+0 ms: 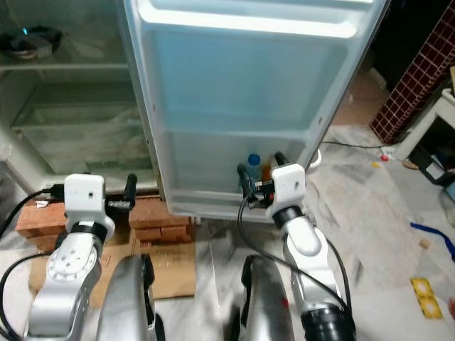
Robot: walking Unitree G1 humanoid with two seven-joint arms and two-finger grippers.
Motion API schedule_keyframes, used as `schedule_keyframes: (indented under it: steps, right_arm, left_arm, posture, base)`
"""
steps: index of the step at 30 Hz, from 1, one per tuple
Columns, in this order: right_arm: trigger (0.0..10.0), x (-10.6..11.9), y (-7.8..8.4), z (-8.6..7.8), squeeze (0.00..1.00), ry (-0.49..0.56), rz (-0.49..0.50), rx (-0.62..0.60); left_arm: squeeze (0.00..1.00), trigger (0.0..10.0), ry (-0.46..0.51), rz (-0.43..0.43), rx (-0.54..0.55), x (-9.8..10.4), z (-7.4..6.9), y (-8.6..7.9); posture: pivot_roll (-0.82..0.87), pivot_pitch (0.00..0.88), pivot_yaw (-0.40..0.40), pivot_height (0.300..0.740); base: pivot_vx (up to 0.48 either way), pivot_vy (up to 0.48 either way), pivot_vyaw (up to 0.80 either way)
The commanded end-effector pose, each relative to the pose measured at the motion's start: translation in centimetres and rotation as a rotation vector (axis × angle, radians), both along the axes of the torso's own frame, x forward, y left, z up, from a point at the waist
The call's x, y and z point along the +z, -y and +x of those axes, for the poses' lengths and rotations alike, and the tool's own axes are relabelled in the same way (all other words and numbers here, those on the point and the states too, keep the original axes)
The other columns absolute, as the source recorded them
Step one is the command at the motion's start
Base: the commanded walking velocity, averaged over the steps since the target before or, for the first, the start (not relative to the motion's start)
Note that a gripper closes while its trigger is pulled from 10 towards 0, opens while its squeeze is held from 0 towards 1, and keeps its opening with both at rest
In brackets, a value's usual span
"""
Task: Restocking fridge
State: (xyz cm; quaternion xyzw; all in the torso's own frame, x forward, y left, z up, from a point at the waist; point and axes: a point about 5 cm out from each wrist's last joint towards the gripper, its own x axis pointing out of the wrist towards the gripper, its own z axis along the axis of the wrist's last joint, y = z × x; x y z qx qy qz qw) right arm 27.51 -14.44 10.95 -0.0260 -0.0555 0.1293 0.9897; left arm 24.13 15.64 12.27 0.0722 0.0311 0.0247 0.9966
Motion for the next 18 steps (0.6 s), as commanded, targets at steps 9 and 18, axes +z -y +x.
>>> schedule_keyframes:
  steps: [9,18]
  right_arm:
    - [10.0,1.3,0.0,0.7,0.0,-0.035,0.041,-0.062]
    - [10.0,1.1,-0.1,0.9,0.0,-0.09,0.082,-0.072]
  left_arm:
    - [0.0,10.0,0.045,0.019,-0.088,0.9,-0.6,1.2]
    - [0.0,10.0,0.032,0.0,-0.094,0.7,-0.8,1.7]
  posture:
    - [0.1,0.0,-0.056,0.661]
    - [0.09,0.0,-0.074,0.661]
  base:
    - [0.0,0.0,0.0]
    - [0.0,0.0,0.0]
